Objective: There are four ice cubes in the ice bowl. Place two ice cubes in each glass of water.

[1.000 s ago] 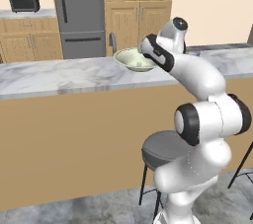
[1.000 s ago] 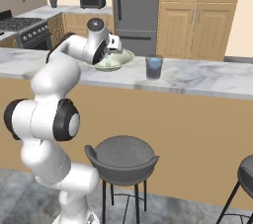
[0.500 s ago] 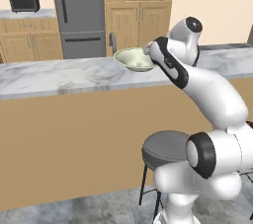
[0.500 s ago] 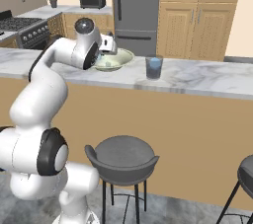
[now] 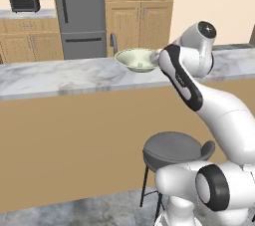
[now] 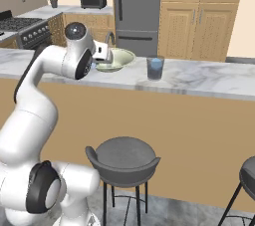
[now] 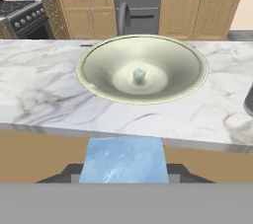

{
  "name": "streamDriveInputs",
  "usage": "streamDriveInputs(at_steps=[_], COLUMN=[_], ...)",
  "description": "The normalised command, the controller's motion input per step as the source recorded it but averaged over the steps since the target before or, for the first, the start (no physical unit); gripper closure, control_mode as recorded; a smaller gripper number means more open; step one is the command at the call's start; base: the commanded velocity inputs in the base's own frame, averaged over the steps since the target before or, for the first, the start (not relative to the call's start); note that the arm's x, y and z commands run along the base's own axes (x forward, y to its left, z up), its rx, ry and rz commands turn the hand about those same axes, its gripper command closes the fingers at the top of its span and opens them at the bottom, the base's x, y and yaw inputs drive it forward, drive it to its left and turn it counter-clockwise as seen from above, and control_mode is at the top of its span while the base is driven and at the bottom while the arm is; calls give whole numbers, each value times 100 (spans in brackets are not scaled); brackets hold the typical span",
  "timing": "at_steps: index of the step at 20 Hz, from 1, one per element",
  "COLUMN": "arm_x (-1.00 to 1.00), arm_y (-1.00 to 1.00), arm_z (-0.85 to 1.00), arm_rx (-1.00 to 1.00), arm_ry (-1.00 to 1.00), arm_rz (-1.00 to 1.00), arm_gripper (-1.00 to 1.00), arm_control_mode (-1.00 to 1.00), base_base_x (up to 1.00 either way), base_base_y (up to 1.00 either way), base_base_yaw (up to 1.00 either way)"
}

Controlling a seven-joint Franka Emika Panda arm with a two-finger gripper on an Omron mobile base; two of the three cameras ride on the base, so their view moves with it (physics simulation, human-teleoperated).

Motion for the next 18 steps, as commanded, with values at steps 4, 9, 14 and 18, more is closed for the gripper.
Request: streamDriveInputs(at_steps=[4, 9, 14, 18], arm_x=[-31, -5, 0, -1], arm_y=[4, 0, 0, 0], arm_z=[-20, -7, 0, 0], arm_rx=[0, 0, 0, 0], arm_ry=[4, 3, 3, 1], arm_rz=[0, 0, 0, 0], arm_gripper=[100, 100, 100, 100], arm_control_mode=[-100, -100, -100, -100], base_base_x=[0, 0, 0, 0], base_base_y=[0, 0, 0, 0], base_base_yaw=[0, 0, 0, 0])
